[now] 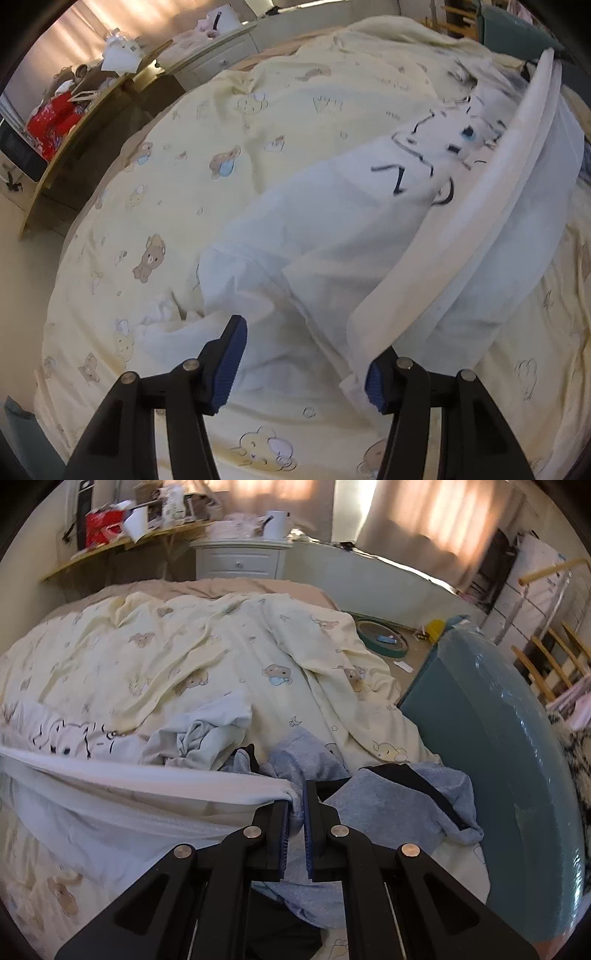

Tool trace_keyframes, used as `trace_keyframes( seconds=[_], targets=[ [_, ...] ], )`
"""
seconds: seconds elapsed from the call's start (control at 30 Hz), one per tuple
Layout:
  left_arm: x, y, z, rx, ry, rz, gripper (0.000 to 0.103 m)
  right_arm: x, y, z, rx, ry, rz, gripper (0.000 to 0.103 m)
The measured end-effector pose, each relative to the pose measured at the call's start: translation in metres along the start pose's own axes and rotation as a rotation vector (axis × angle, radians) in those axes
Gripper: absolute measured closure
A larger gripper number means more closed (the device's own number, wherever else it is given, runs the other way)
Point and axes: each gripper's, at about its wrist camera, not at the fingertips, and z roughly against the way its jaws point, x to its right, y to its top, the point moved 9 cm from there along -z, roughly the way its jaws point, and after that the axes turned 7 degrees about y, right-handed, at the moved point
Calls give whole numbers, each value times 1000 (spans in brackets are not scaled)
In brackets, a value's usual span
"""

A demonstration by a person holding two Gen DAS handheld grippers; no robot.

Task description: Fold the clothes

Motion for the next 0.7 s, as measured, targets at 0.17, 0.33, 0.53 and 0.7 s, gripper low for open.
trace_keyframes(
  seconds=[0.17,0.33,0.53,0.7],
  targets=[
    [10,-7,-1,-31,-76,22,103,-6,0,1,-5,17,3,97],
    [29,-12,21,-31,-110,17,103,-11,-7,9,-25,66,-8,97],
    [24,-18,76,29,-93,124,103,-26,-16,30,-41,105,38,97],
    [26,-40,118,59,-100,171,103,-37,-36,56,-74,138,102,97]
  ],
)
